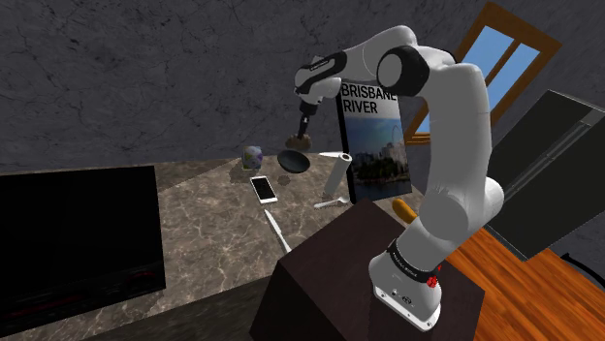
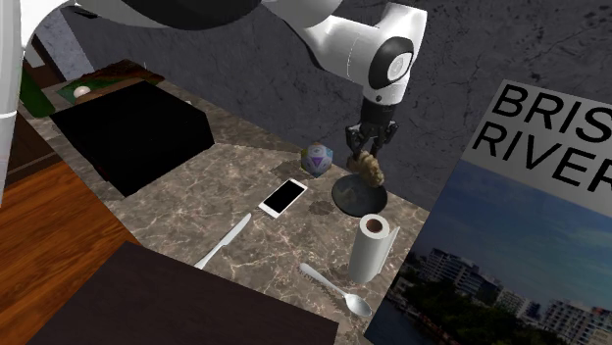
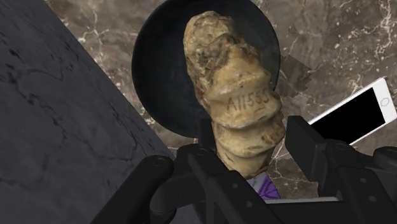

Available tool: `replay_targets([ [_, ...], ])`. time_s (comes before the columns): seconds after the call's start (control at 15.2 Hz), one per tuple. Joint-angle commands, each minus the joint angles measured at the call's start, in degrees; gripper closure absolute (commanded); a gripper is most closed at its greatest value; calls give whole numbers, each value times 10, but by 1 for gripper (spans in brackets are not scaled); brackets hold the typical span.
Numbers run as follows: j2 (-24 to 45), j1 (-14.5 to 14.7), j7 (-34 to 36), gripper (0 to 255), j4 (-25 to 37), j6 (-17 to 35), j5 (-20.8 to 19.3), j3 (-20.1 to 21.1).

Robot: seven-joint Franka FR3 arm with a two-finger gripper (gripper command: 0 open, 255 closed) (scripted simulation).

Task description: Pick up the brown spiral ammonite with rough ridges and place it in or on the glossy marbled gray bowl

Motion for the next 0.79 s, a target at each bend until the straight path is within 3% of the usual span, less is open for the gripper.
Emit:
replay_targets([
  [0.0,11,-2,-2,255,1,10,2,1],
  [0.73,62,-6,-8,255,8,55,10,8],
])
